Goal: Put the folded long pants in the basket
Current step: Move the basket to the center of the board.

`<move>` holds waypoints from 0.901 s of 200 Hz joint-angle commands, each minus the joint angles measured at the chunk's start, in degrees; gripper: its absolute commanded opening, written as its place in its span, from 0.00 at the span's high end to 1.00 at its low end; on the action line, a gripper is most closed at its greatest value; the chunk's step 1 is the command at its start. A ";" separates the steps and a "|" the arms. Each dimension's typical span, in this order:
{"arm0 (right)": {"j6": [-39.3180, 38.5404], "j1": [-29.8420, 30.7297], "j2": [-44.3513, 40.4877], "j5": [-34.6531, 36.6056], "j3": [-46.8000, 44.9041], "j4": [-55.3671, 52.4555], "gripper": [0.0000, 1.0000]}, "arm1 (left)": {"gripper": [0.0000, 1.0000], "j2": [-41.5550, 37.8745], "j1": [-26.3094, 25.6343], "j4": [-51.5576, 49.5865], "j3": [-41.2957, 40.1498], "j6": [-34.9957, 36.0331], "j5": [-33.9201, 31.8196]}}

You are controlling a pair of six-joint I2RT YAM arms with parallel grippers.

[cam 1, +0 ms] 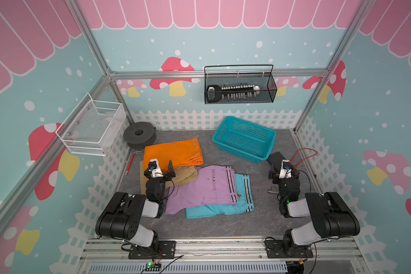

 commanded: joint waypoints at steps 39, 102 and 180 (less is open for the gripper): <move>0.52 0.44 0.42 0.44 0.88 1.45 0.01 | 0.01 0.60 -0.33 0.93 0.66 0.93 -0.86; 0.54 0.43 0.42 0.44 0.88 1.43 0.01 | 0.01 0.62 -0.33 0.89 0.66 0.93 -0.81; 0.50 0.48 0.45 0.39 0.88 1.50 0.01 | 0.01 0.63 -0.08 0.94 0.62 0.75 -0.34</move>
